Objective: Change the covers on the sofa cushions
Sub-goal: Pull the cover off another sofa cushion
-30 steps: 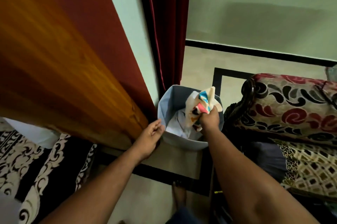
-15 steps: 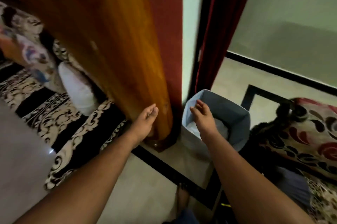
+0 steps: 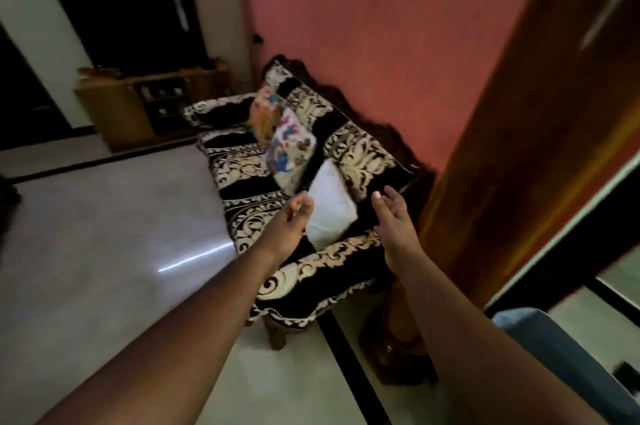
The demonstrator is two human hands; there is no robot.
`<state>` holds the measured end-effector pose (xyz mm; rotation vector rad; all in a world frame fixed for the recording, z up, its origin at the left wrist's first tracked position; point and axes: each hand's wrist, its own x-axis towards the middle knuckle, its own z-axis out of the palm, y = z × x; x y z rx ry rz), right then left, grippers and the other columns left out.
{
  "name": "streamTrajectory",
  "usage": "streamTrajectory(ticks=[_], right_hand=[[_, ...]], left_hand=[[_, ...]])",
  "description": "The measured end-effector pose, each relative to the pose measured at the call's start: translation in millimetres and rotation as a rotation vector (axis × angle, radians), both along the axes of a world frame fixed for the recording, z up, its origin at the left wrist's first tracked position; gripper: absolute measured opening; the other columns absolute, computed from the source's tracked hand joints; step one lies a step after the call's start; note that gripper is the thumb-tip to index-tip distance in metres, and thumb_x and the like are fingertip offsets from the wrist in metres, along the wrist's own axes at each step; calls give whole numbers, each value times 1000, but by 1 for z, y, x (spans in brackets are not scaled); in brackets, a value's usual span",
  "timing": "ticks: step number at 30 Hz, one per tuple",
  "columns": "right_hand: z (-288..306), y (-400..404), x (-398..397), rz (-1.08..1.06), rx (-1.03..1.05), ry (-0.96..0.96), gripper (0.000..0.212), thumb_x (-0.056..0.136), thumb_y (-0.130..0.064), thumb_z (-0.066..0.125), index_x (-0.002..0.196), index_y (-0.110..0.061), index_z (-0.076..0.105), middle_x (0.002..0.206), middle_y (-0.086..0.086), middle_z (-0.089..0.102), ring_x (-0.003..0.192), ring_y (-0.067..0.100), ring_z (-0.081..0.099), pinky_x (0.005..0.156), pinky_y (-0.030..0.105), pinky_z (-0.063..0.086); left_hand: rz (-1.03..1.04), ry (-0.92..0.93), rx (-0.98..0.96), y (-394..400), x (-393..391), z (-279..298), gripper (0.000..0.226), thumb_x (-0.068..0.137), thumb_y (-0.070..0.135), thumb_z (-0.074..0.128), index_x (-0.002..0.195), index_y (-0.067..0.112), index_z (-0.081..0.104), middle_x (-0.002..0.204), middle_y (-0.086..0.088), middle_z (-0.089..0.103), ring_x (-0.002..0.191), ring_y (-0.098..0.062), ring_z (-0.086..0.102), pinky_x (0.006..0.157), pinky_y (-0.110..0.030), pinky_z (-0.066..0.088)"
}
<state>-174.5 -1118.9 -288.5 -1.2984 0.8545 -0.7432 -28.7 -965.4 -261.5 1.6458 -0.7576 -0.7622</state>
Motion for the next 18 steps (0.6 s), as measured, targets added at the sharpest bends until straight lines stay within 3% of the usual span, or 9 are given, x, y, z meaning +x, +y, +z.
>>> streamTrajectory(ticks=[2,3,6,10,14,18], right_hand=[[6,26,47,34,-25,7,60,99,-48,58,152,-29,36,149,-2,42,136,17,43,115,46,36],[9,39,71,50,-27,19,59,99,-48,58,151,-30,37,150,-2,42,134,16,43,116,48,36],[15,66,125,84,-43,48,60,99,-47,58,153,-32,36,157,-1,38,138,18,41,116,50,37],[16,70,186,86,-103,85,64,98,-48,59,154,-30,35,157,1,40,141,21,42,116,51,38],[3,44,254,39,-66,88,57,102,-43,56,152,-26,38,142,-4,48,125,15,49,112,51,42],[-7,1,338,5,61,35,36,106,-37,50,138,-24,44,114,-12,56,98,5,56,100,46,49]], left_hand=[[34,7,-22,39,41,3,71,93,57,43,154,22,36,136,11,54,117,-3,53,101,-29,44],[58,20,-34,57,63,3,75,90,60,43,155,23,34,139,11,52,121,-3,50,101,-29,44],[108,64,-46,88,108,4,76,91,62,44,156,25,33,146,12,43,136,-5,39,111,-33,38],[95,37,-28,95,166,8,81,88,64,44,157,22,32,153,4,42,133,-4,39,114,-29,33],[79,18,4,73,236,1,88,83,77,46,156,29,34,154,8,42,138,-8,41,116,-40,37],[71,7,40,36,313,-9,85,85,71,48,156,26,34,152,9,43,133,-5,40,116,-38,36]])
